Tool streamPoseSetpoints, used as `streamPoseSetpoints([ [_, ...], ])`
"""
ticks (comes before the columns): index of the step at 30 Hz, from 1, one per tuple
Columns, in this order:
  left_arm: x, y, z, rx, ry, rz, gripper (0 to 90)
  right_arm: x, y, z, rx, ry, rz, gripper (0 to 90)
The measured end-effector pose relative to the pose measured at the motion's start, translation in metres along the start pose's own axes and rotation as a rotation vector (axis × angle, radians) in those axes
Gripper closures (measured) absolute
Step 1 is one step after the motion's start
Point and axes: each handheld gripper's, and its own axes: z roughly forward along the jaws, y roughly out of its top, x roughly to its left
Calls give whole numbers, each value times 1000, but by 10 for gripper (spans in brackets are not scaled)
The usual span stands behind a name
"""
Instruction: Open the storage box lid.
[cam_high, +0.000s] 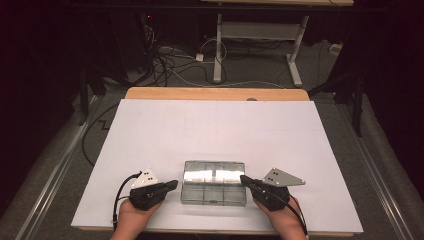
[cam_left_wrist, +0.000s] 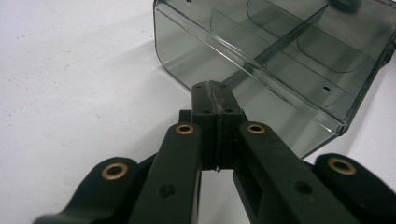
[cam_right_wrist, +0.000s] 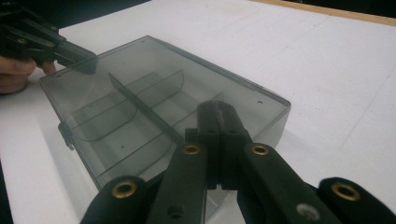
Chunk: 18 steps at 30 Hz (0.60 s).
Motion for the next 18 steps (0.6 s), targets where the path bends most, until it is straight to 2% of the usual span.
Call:
streamPoseSetpoints([
  [9, 2, -1, -1, -12, -6, -21, 876, 6, 6, 10, -6, 43, -1, 900],
  [13, 1, -1, -1, -16, -4, -12, 876, 11, 7, 12, -3, 72, -8, 900],
  [18, 1, 1, 2, 20, 0, -11, 876, 19, 10, 15, 5, 108, -15, 900],
])
